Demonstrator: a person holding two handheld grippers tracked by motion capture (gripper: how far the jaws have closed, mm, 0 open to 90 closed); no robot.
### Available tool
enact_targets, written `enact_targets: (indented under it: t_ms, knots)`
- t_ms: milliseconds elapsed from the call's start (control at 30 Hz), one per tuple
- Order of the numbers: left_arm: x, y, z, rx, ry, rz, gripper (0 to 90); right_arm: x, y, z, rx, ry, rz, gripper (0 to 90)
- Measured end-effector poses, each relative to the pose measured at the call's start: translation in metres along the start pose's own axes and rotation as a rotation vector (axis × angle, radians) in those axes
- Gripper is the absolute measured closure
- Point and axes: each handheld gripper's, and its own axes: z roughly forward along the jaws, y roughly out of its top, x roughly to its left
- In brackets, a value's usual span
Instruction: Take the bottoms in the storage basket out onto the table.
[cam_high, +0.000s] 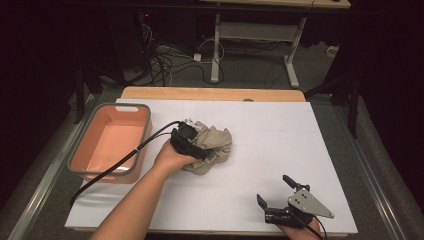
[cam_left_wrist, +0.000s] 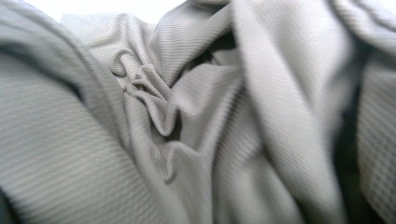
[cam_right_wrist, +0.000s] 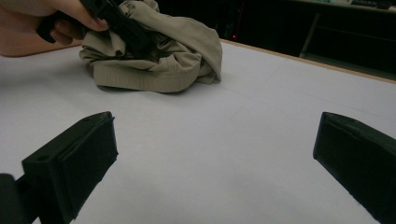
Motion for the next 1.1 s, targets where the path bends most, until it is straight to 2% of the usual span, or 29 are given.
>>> enact_targets:
  t_ms: [133, 233, 500, 567, 667, 867, 1000, 1100]
  knots:
    - [-0.002, -0.007, -0.012, -0.033, -0.01, 0.006, 0.0, 0.001, 0.0, 0.0, -0.001, 0.001, -0.001, 0.5]
    - [-0.005, -0.016, -0.022, -0.064, 0.004, 0.019, 0.0, 0.001, 0.0, 0.0, -0.002, 0.001, -0.002, 0.5]
    - [-0.006, -0.047, -0.033, -0.169, -0.013, -0.006, 0.0, 0.002, 0.001, 0.0, -0.005, 0.001, -0.002, 0.5]
    - [-0.006, -0.056, -0.034, -0.184, -0.021, -0.022, 0.0, 0.002, 0.001, 0.0, -0.004, 0.0, -0.001, 0.5]
    - [-0.009, -0.069, -0.034, -0.204, -0.016, -0.015, 0.0, 0.001, 0.001, 0.0, -0.003, -0.001, -0.002, 0.5]
    - [-0.014, -0.092, -0.037, -0.24, -0.03, -0.029, 0.0, 0.001, 0.001, 0.0, -0.003, -0.001, 0.005, 0.5]
    - [-0.019, -0.105, -0.04, -0.247, -0.027, -0.022, 0.0, 0.001, 0.001, 0.0, -0.003, 0.0, 0.002, 0.5]
    - [-0.024, -0.116, -0.046, -0.269, -0.029, -0.018, 0.0, 0.002, 0.001, 0.0, -0.004, 0.001, 0.003, 0.5]
